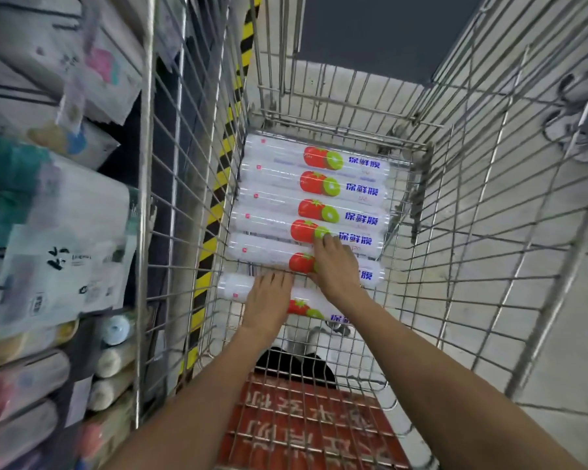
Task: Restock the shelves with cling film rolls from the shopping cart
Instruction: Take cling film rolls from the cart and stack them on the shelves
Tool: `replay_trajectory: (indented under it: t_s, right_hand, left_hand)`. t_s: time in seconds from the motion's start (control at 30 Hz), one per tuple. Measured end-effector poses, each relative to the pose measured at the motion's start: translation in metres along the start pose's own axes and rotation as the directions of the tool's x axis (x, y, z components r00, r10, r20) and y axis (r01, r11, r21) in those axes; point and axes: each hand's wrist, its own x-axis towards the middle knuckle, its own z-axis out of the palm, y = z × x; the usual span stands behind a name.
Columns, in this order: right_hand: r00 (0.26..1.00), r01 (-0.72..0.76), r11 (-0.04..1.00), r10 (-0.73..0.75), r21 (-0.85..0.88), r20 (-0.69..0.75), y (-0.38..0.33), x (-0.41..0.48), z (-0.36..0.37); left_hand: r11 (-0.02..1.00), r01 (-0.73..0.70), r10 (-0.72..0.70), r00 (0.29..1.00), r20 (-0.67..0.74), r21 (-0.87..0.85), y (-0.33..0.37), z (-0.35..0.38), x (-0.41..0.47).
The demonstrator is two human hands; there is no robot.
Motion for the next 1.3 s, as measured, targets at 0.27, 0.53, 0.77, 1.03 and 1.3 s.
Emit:
replay_trajectory:
  t_s: [0.27,0.53,0.77,1.03,1.3]
  right_hand:
    - [0.991,0.037,0.988,-0.017,-0.148,0.135,-0.006,-0.006,-0.005]
    - [0.998,-0.05,0.985,0.046,0.163,0.03,0.011,-0.055,-0.117]
    - [0.986,-0.076,0.476,0.169,0.876,-0.007,0.019,-0.136,-0.216]
    - [0.995,-0.095,-0.039,-0.029,0.995,0.094,-0.017,-0.216,-0.264]
    - [0.921,-0.052,0.036,-0.385,0.998,0.062,-0.104,-0.286,-0.297]
  left_hand:
    - [0.991,-0.101,0.091,0.99,0.108,0.084,-0.003,-0.001,-0.007]
    - [0.96,0.156,-0.108,0.973,0.203,-0.234,0.003,-0.046,-0.039]
    - [0.182,0.278,-0.365,0.91,0.198,-0.943,0.006,-0.122,-0.083]
    - [-0.361,-0.136,-0.474,0.879,0.056,-0.923,0.021,-0.215,-0.195]
    - [-0.279,-0.379,-0.742,0.669,-0.053,-0.882,0.024,-0.236,-0.36]
